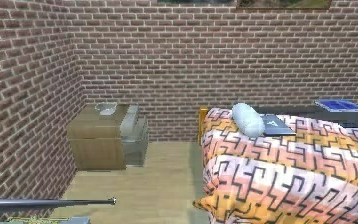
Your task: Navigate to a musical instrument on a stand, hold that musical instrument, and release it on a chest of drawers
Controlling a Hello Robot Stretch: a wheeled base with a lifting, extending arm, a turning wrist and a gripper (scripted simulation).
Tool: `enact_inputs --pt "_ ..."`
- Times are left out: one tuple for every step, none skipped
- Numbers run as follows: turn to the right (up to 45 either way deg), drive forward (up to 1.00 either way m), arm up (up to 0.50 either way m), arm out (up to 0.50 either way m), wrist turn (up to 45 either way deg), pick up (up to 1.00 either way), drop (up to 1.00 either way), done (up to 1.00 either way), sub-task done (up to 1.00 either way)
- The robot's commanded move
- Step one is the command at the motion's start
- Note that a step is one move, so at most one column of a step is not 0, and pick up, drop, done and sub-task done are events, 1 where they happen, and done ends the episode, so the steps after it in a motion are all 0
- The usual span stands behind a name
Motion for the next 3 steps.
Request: enact_inputs --pt "15.0 0.0 0.0 0.0 0.0 0.0 0.0 0.0 0.0" --pt "0.0 0.05 0.0 0.0 0.0 0.0 0.0 0.0 0.0" --pt "-45.0 0.0 0.0 0.0 0.0 0.0 0.0 0.0 0.0"
